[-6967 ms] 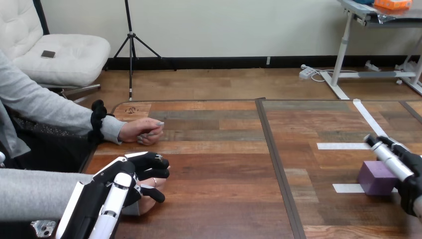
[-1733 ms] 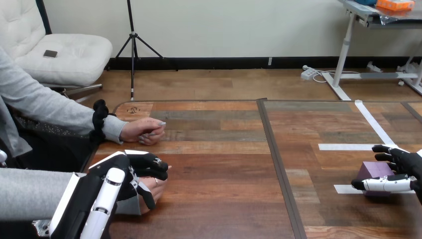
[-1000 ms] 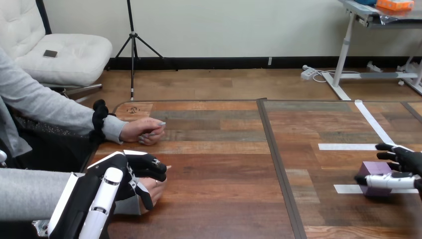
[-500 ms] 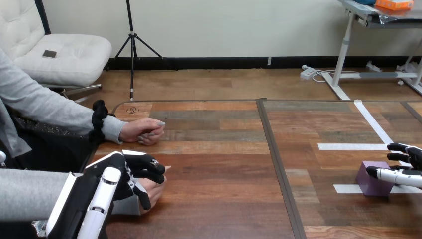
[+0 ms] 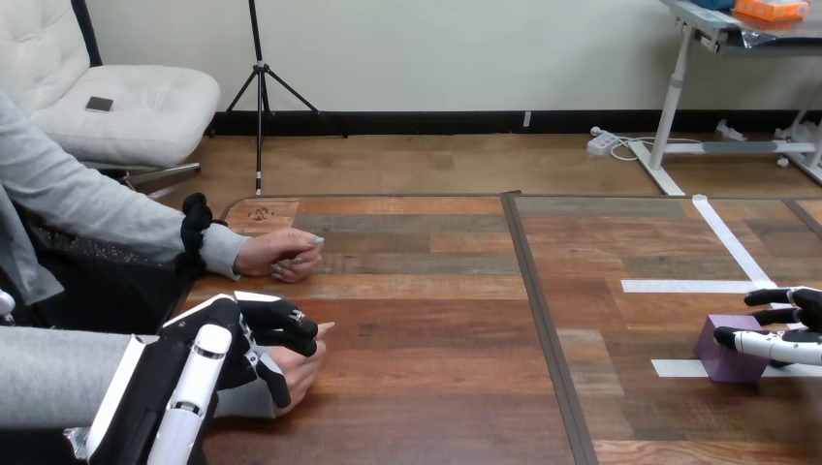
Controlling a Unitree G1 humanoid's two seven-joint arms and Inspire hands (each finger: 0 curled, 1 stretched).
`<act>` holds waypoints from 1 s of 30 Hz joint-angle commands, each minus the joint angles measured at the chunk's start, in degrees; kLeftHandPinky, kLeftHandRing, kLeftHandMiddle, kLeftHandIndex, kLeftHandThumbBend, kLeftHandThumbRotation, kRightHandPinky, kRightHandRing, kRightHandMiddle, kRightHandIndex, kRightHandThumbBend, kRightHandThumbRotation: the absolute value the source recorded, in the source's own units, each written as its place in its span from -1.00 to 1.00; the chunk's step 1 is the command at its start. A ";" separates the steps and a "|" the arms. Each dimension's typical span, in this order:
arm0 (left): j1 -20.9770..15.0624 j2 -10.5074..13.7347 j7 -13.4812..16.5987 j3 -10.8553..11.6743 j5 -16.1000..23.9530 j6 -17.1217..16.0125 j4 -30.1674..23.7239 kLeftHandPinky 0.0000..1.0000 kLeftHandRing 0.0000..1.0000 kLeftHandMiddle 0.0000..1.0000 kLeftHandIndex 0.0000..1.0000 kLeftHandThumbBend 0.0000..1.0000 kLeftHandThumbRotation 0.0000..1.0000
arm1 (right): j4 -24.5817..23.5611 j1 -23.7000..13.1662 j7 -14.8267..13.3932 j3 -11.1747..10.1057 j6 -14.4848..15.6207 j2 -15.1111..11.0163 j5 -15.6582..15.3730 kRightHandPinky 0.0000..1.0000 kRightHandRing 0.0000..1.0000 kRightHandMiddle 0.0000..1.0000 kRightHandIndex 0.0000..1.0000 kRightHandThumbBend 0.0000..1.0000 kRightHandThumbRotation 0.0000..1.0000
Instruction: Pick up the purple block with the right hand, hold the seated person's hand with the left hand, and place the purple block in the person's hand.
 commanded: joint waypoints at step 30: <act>-2.55 0.97 0.24 0.71 -1.15 1.18 -3.46 -0.51 0.15 0.19 0.06 -0.51 0.87 | 0.12 -1.94 2.88 0.14 1.65 0.42 1.46 0.03 0.11 0.15 0.12 0.85 -1.00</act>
